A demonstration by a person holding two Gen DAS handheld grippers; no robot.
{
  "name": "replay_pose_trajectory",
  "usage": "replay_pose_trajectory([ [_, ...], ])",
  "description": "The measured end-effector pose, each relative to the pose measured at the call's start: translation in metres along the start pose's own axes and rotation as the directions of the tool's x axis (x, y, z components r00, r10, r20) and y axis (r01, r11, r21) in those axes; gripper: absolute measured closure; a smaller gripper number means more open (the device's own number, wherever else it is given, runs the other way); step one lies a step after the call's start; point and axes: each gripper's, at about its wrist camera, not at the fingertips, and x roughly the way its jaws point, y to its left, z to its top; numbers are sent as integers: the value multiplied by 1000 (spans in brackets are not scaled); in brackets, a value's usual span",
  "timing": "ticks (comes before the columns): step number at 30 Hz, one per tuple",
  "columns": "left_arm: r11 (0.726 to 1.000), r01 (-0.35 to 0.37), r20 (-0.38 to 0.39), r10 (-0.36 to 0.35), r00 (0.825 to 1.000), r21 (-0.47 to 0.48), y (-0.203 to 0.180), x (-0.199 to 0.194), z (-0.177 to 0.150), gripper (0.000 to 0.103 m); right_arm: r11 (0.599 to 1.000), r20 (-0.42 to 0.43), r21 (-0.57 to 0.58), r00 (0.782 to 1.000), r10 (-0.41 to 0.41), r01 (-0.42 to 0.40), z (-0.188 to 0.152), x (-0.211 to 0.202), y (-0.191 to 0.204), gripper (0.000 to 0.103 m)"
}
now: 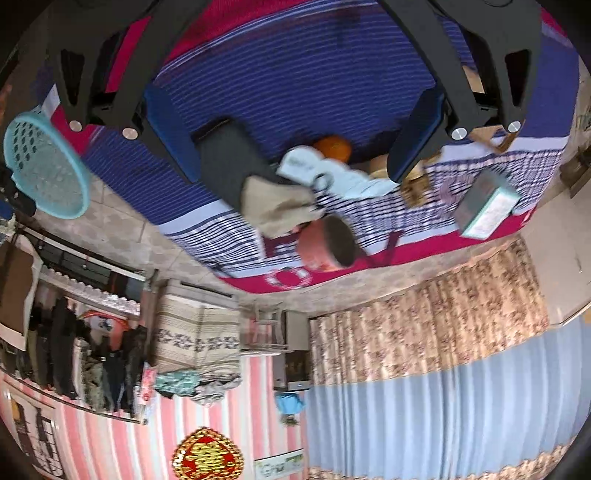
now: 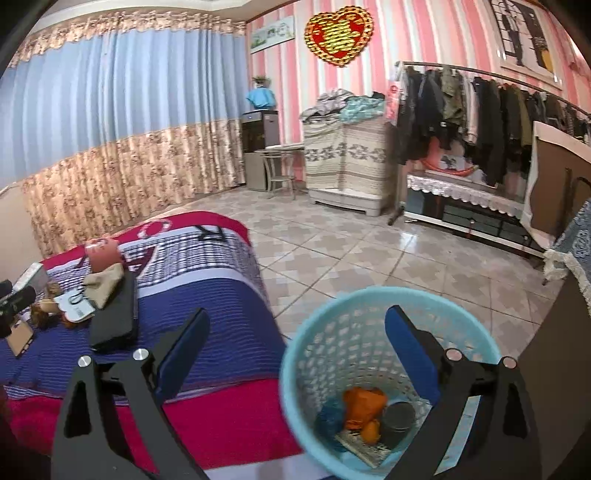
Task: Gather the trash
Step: 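Move both tools back over the bed toward the brown crumpled bag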
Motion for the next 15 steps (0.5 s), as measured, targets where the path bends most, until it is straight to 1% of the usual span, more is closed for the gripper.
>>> replay_pose_trajectory([
  [4,999,-40,-14,39,999,-18,25,-2,-9,6,998,-10,-19,998,56,-56,-3,1,24,9],
  [9,997,-72,-28,71,997,-42,49,-4,-18,6,993,-27,-41,994,108,-109,-7,1,49,9],
  [13,994,-100,-32,99,995,-47,63,-6,-26,6,990,-32,-74,992,120,-122,-9,-1,67,9],
  [15,993,-108,-37,106,994,-53,68,-6,-28,6,989,-39,-73,991,130,-132,-10,0,72,9],
])
